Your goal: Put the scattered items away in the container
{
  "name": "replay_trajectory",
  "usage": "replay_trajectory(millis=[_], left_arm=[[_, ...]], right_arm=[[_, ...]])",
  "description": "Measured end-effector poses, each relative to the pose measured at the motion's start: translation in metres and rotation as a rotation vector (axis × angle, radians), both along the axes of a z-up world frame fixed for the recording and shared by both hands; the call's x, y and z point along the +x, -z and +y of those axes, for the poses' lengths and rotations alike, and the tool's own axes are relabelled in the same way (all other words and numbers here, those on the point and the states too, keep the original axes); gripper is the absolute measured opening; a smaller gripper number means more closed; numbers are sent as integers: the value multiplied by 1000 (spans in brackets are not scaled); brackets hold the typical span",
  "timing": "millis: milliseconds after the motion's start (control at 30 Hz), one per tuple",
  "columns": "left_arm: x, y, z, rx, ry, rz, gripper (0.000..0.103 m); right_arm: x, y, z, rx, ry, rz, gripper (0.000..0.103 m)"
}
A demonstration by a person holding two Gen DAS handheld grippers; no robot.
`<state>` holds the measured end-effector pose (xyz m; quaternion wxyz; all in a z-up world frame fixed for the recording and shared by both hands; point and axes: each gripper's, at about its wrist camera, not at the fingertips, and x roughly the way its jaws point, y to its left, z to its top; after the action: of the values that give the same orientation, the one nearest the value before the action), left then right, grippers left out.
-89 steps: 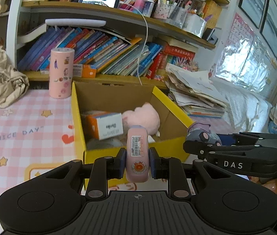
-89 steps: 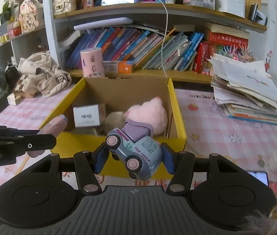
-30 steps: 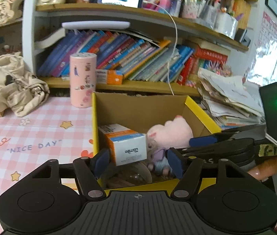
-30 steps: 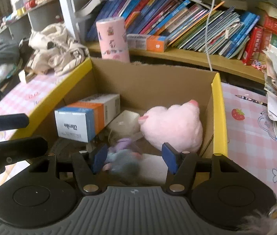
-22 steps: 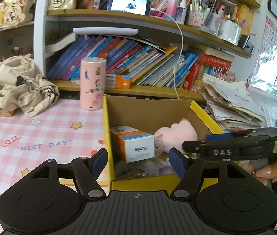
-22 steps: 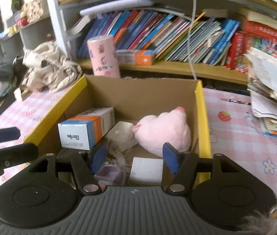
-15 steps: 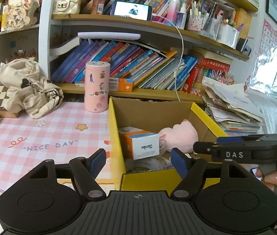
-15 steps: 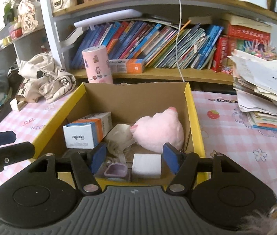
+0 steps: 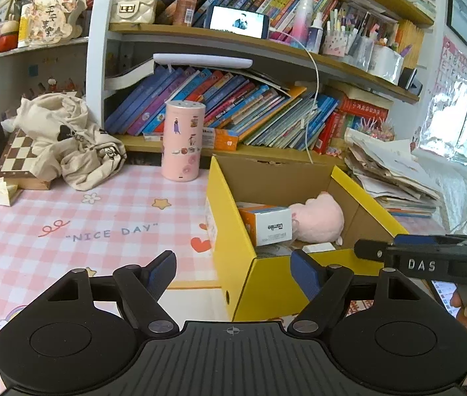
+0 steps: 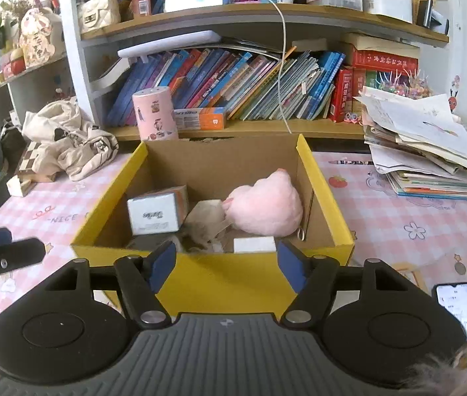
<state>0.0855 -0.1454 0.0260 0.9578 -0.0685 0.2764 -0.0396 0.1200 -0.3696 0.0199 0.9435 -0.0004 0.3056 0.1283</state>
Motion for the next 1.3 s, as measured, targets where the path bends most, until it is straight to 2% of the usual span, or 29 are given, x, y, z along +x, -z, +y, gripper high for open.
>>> replay_trajectory(millis=[433, 800, 867, 967, 1300], left_arm=[[-28, 3, 24, 33, 12, 22, 82], [-51, 6, 52, 44, 2, 39, 86], [-55, 7, 57, 53, -3, 47, 93], [-61, 10, 63, 69, -12, 58, 95], [-76, 15, 87, 75, -52, 91, 99]], right_arm=[[-42, 7, 37, -47, 2, 17, 72], [-70, 9, 69, -65, 20, 20, 87], [-75, 10, 75, -70, 24, 24, 90], [-82, 12, 83, -94, 40, 31, 97], [-101, 17, 104, -123, 48, 45, 100]])
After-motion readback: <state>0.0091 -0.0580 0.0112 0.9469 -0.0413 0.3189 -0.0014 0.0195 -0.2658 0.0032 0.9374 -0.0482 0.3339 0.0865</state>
